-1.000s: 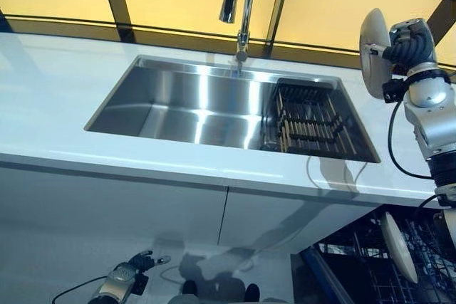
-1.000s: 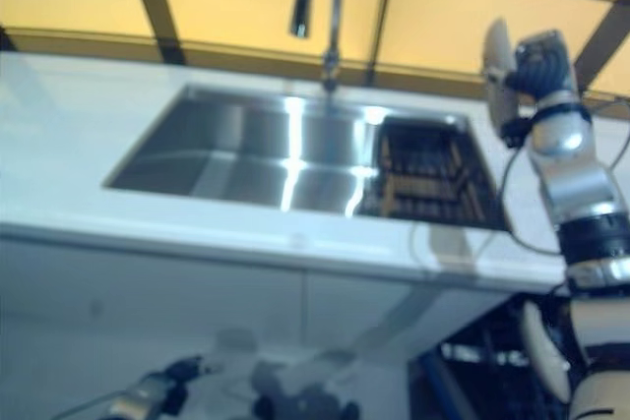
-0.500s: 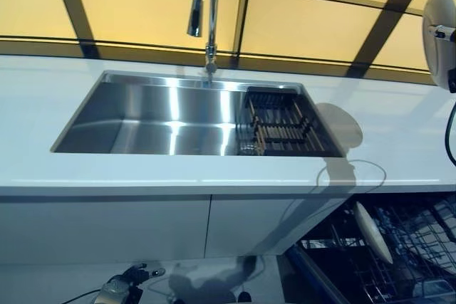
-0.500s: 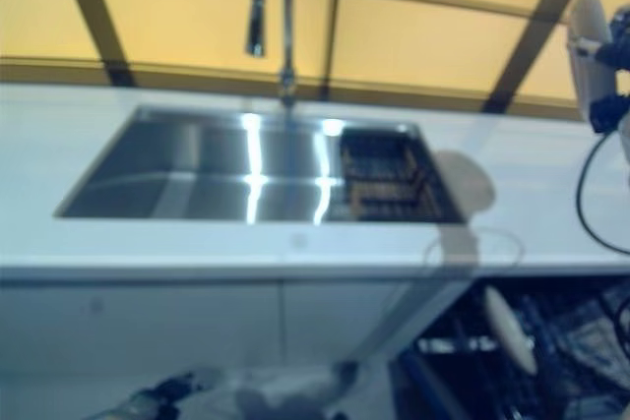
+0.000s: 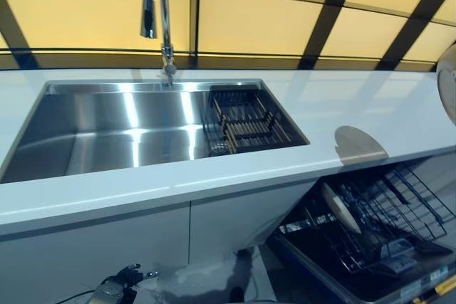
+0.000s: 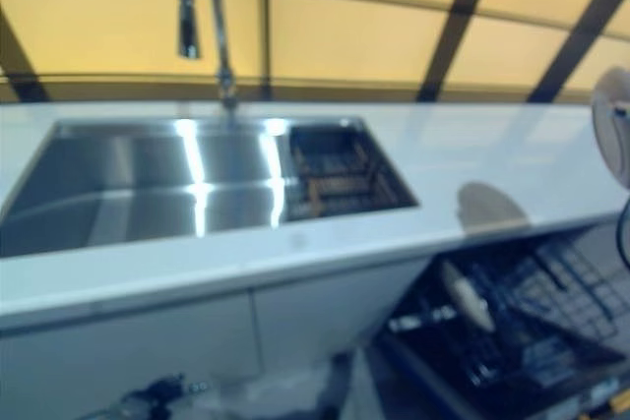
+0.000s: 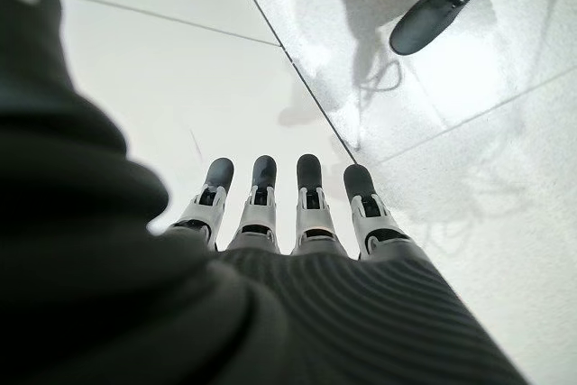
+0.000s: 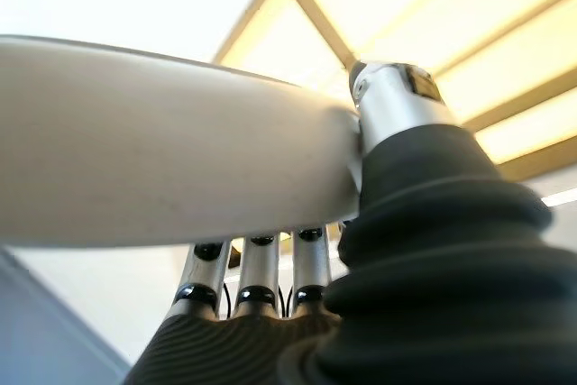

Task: Take plates into dishwasher

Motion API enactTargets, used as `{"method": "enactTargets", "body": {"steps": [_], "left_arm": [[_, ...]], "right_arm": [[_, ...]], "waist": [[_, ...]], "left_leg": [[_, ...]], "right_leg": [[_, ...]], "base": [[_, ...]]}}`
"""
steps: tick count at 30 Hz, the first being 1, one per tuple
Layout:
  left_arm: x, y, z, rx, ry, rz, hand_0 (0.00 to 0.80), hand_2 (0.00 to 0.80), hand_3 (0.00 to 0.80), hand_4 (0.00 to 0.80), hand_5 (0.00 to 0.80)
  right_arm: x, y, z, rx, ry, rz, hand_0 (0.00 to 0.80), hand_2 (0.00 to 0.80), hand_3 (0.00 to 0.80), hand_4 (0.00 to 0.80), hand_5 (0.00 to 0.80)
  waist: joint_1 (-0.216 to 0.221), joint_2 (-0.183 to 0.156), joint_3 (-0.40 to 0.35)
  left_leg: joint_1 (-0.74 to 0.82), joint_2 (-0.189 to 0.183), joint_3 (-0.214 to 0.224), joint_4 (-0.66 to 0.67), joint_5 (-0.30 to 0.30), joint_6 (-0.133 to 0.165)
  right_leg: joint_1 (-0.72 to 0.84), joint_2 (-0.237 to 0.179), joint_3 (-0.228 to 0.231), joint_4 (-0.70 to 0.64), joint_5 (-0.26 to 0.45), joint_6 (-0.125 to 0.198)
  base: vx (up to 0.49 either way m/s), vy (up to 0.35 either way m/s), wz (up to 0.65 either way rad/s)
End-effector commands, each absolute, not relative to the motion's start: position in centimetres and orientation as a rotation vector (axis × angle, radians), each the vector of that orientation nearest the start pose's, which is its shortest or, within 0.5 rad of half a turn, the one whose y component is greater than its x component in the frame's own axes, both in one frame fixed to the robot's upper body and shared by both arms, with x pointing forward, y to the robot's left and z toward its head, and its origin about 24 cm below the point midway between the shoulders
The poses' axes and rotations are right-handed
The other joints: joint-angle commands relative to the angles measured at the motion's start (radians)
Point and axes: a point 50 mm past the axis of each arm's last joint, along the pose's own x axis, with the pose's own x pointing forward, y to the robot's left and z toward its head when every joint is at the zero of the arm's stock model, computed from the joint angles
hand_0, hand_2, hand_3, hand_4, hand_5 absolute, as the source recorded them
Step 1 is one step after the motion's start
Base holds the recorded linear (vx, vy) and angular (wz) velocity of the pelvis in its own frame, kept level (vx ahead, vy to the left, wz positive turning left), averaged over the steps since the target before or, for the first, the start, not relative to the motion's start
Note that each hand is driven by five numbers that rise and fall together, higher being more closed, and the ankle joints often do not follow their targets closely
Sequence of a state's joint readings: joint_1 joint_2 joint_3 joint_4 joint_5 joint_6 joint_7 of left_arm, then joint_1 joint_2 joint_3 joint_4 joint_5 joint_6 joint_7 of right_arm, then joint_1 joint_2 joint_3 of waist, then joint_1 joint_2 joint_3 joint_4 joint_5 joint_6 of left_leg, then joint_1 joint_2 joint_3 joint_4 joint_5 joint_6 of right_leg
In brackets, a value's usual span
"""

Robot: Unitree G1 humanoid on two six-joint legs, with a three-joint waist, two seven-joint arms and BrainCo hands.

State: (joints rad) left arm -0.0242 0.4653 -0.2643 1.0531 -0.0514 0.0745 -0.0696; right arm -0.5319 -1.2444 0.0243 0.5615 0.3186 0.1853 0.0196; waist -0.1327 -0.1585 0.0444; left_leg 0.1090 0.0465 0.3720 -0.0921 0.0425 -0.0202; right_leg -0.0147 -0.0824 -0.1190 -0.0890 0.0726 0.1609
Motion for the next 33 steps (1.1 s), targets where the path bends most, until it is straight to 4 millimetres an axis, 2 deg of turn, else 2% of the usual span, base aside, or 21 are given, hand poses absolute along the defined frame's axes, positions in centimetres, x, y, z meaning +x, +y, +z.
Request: {"method": "enactTargets", "body": {"steps": [1,10,11,12,19,23,27,33], "left_arm": [[15.3,29.8,-11.6,0.599,1.092,-0.061,0.000,0.000,0.000,0.000,0.000],[17.2,30.4,-10.4,0.639,1.039,-0.079,0.000,0.000,0.000,0.000,0.000],[17.3,30.4,-10.4,0.639,1.037,-0.080,0.000,0.000,0.000,0.000,0.000],[17.7,30.3,-10.2,0.644,1.026,-0.088,0.000,0.000,0.000,0.000,0.000],[19.1,30.2,-9.5,0.656,0.990,-0.109,0.000,0.000,0.000,0.000,0.000],[19.9,30.0,-9.0,0.658,0.973,-0.121,0.000,0.000,0.000,0.000,0.000],[20.3,30.0,-8.8,0.659,0.964,-0.128,0.000,0.000,0.000,0.000,0.000],[21.2,29.8,-8.2,0.654,0.951,-0.138,0.000,0.000,0.000,0.000,0.000]], "right_arm": [[26.1,-42.3,30.0,-0.756,-0.062,-0.554,0.800,0.800,0.800,0.800,0.800],[25.9,-42.7,24.0,-0.753,0.113,-0.469,0.800,0.800,0.800,0.800,0.800],[25.9,-42.7,23.8,-0.754,0.116,-0.467,0.800,0.800,0.800,0.800,0.800],[26.0,-42.6,22.6,-0.757,0.148,-0.463,0.800,0.800,0.800,0.800,0.800],[26.0,-42.2,18.5,-0.744,0.248,-0.437,0.800,0.800,0.800,0.800,0.800],[26.2,-41.9,17.0,-0.735,0.278,-0.429,0.800,0.800,0.800,0.800,0.800],[26.6,-41.6,16.4,-0.740,0.298,-0.429,0.800,0.800,0.800,0.800,0.800],[27.7,-41.0,16.7,-0.787,0.299,-0.430,0.800,0.800,0.800,0.800,0.800]], "waist": [[-0.003,0.059,0.042],[-0.048,0.073,0.080],[-0.049,0.074,0.082],[-0.055,0.077,0.089],[-0.063,0.091,0.122],[-0.059,0.099,0.137],[-0.055,0.105,0.148],[-0.045,0.122,0.170]], "left_leg": [[0.023,-0.045,-0.036,0.005,-0.094,0.037],[0.026,-0.043,0.004,0.005,-0.101,0.048],[0.026,-0.044,0.005,0.005,-0.101,0.049],[0.025,-0.046,0.011,0.005,-0.102,0.051],[0.011,-0.052,0.021,0.005,-0.098,0.054],[-0.001,-0.054,0.025,0.005,-0.095,0.053],[-0.010,-0.056,0.025,0.005,-0.091,0.051],[-0.027,-0.061,0.020,0.005,-0.083,0.046]], "right_leg": [[-0.026,0.037,-0.005,0.052,0.040,-0.022],[-0.066,0.037,0.013,0.064,0.053,-0.009],[-0.067,0.037,0.014,0.064,0.054,-0.009],[-0.073,0.037,0.018,0.066,0.054,-0.008],[-0.081,0.034,0.018,0.061,0.055,-0.007],[-0.084,0.031,0.014,0.058,0.052,-0.007],[-0.085,0.029,0.012,0.054,0.051,-0.009],[-0.090,0.027,0.014,0.046,0.045,-0.016]], "base": [[-0.072,-0.029,-0.10],[-0.050,-0.022,-0.27],[-0.020,-0.017,-0.35],[-0.015,-0.020,-0.27],[0.000,-0.035,-0.12],[0.009,-0.044,0.00],[0.028,-0.047,0.01],[0.064,-0.041,0.01]]}}
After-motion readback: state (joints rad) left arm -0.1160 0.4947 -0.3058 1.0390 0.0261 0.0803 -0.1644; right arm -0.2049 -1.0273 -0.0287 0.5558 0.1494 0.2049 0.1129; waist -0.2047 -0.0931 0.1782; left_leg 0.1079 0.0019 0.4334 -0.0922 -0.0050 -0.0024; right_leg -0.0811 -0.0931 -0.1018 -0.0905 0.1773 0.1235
